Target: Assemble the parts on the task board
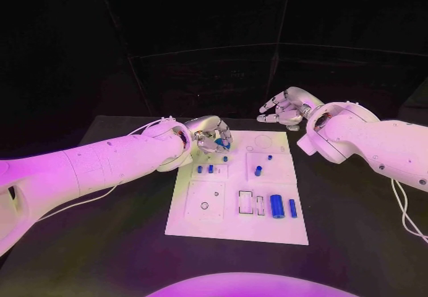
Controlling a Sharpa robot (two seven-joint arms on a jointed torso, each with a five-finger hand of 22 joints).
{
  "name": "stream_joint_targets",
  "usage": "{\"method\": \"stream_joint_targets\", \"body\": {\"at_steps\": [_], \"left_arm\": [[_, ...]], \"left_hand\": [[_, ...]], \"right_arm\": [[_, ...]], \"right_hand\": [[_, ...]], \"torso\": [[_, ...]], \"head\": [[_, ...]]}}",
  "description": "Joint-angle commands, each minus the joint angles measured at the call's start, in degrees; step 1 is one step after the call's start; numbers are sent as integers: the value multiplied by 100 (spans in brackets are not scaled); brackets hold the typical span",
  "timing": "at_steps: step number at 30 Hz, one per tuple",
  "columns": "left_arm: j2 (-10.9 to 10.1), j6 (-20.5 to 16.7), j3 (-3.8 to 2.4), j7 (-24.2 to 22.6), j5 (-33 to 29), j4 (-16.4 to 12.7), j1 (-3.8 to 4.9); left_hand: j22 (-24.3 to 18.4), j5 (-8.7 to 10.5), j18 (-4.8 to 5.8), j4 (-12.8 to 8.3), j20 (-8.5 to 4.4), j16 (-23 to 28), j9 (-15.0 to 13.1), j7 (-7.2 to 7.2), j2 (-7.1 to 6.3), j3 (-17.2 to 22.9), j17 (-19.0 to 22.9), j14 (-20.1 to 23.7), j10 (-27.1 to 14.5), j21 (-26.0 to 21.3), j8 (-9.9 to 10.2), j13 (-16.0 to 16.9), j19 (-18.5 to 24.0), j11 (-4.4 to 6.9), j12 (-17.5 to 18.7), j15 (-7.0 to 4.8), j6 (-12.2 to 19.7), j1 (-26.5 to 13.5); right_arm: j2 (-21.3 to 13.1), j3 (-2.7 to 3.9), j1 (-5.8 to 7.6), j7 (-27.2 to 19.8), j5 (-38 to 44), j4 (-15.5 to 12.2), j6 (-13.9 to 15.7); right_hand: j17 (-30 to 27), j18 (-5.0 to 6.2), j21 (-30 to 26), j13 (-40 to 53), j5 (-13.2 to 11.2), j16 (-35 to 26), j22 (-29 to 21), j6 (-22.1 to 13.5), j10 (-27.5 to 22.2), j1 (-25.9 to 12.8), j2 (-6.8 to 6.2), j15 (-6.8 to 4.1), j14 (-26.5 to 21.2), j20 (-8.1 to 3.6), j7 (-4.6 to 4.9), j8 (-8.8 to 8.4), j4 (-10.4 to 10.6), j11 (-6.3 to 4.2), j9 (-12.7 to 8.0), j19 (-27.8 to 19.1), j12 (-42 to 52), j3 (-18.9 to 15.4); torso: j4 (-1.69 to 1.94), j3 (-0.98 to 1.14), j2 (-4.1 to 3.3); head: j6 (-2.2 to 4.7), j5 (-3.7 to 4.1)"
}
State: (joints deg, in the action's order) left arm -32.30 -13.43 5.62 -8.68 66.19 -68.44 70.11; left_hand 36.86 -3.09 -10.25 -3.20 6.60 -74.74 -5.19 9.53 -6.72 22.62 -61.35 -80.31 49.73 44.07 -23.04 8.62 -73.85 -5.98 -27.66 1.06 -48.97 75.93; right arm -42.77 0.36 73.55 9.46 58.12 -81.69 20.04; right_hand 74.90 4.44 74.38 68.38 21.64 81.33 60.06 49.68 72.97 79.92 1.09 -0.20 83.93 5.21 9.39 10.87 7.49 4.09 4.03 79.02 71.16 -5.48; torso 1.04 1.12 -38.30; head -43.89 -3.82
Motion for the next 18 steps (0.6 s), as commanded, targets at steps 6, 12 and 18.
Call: {"method": "stream_joint_targets", "body": {"at_steps": [6,12,18], "left_arm": [[268,496,75,-103,1300,373,-3],[434,695,89,-7,1550,554,-10],[556,833,94,69,1692,705,-17]], "left_hand": [[913,6,172,-137,-34,-382,141,-21,-14,-19,-472,-345,190,873,348,-306,-491,10,232,-31,-231,-114],[1118,6,207,-179,-54,-424,142,-43,3,-39,-500,-412,255,1066,444,-394,-607,28,286,-52,-323,-147],[1154,6,213,-186,-60,-427,141,-47,12,-48,-493,-427,273,1100,468,-418,-632,32,302,-57,-356,-163]], "right_arm": [[23,4,13,-67,-18,7,-37],[42,4,12,-71,-18,14,-36],[58,4,12,-77,-18,19,-31]], "right_hand": [[119,115,-39,-7,19,-18,-5,-57,-44,4,25,-28,298,19,0,35,-2,14,-7,-39,-35,-27],[121,114,-39,-9,21,-17,-4,-59,-45,6,28,-28,298,19,0,35,-1,14,-8,-38,-36,-26],[123,114,-40,-10,23,-16,-4,-60,-46,7,29,-28,298,20,0,35,-1,14,-8,-38,-37,-26]], "torso": [[8,0,3],[9,1,5],[4,-1,1]], "head": [[13,34],[3,37],[3,34]]}}
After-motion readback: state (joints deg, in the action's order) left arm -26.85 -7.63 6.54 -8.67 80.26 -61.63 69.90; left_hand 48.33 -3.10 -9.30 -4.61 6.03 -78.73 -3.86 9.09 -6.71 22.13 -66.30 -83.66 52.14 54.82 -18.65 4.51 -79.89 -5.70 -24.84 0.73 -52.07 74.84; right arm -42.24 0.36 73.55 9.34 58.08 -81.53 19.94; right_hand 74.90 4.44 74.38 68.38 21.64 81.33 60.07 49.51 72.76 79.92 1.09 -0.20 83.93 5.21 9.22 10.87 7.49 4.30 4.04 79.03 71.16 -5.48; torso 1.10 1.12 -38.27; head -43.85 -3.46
